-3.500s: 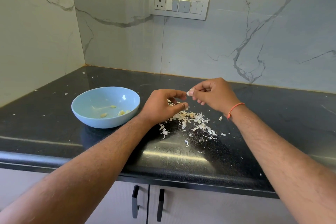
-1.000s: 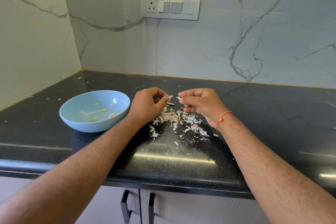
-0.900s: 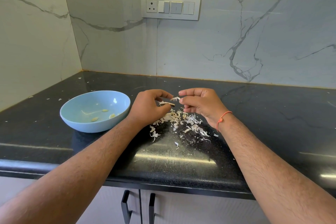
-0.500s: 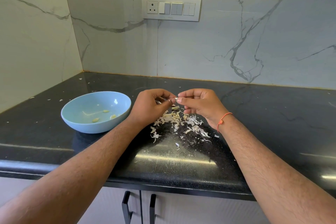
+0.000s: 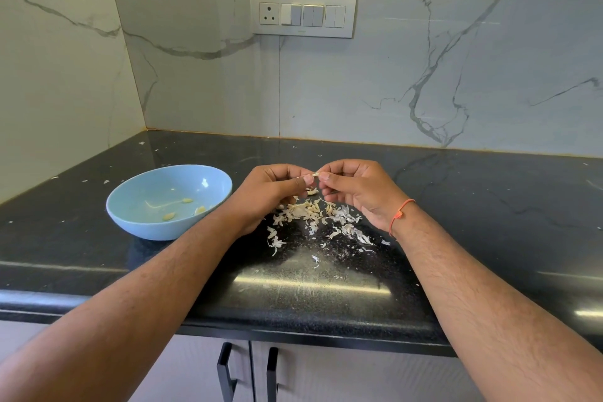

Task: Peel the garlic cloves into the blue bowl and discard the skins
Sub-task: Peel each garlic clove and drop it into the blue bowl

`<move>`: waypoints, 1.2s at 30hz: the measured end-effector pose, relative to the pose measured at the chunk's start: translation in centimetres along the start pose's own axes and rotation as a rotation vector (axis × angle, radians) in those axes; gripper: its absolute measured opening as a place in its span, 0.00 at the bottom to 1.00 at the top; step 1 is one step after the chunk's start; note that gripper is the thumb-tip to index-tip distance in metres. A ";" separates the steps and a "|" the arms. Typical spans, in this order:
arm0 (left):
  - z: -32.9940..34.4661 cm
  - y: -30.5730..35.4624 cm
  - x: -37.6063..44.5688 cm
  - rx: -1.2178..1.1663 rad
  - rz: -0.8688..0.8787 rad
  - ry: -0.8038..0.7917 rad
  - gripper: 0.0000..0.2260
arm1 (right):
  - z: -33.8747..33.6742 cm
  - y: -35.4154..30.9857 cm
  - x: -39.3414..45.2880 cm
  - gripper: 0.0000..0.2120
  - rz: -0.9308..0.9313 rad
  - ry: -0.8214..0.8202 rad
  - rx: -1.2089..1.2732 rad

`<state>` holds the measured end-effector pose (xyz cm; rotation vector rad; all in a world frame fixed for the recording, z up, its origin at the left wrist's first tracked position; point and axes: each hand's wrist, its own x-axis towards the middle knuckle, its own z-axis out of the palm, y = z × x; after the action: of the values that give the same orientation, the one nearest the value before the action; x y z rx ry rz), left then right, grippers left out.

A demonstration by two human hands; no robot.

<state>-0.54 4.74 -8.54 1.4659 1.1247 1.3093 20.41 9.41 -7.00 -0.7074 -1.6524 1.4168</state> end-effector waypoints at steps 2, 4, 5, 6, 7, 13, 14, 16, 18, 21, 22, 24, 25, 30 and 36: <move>0.0 -0.1 0.1 -0.039 -0.013 -0.019 0.06 | -0.1 -0.1 0.0 0.04 0.009 -0.014 0.044; 0.0 -0.2 0.2 -0.059 -0.010 -0.013 0.06 | -0.1 0.0 0.0 0.04 0.009 -0.012 0.043; 0.0 -0.2 0.2 -0.055 -0.001 0.000 0.06 | -0.1 0.0 0.0 0.04 0.008 -0.005 0.029; 0.1 -0.2 0.1 -0.039 0.012 0.016 0.05 | -0.1 0.0 0.1 0.04 0.009 0.004 0.012; 0.2 -0.2 0.0 -0.011 0.028 0.036 0.05 | -0.1 0.1 0.1 0.05 0.008 0.013 -0.005; 0.4 -0.4 0.1 0.148 0.150 0.150 0.06 | 0.0 0.1 0.2 0.03 -0.024 0.084 -0.085; 0.3 -0.5 0.1 0.176 0.171 0.153 0.07 | -0.1 0.1 0.3 0.03 -0.030 0.093 -0.099; 0.3 -0.4 0.1 0.231 0.204 0.147 0.10 | -0.1 0.1 0.3 0.03 -0.043 0.105 -0.137; 0.3 -0.3 0.0 0.264 0.227 0.147 0.09 | -0.1 0.1 0.3 0.02 -0.053 0.112 -0.181; 0.3 -0.5 0.1 0.291 0.249 0.162 0.05 | -0.1 0.2 0.3 0.01 -0.063 0.115 -0.226; 0.3 -0.5 0.1 0.299 0.244 0.165 0.04 | -0.1 0.3 0.3 0.01 -0.069 0.116 -0.238; 0.2 -0.6 0.1 0.301 0.222 0.164 0.04 | -0.2 0.3 0.4 0.02 -0.091 0.117 -0.273; 0.2 -0.6 0.1 0.292 0.210 0.161 0.04 | -0.1 0.4 0.4 0.02 -0.110 0.117 -0.297; 0.4 -0.1 -0.1 0.128 0.076 0.127 0.05 | -0.1 0.6 0.5 0.02 -0.266 0.145 -0.469; 0.6 0.7 -0.4 -0.052 -0.073 0.111 0.08 | 0.2 0.6 0.5 0.02 -0.444 0.168 -0.629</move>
<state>0.13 4.19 -7.97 1.3166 1.1958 1.3725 19.96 9.88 -7.51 -0.7116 -1.9757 0.5051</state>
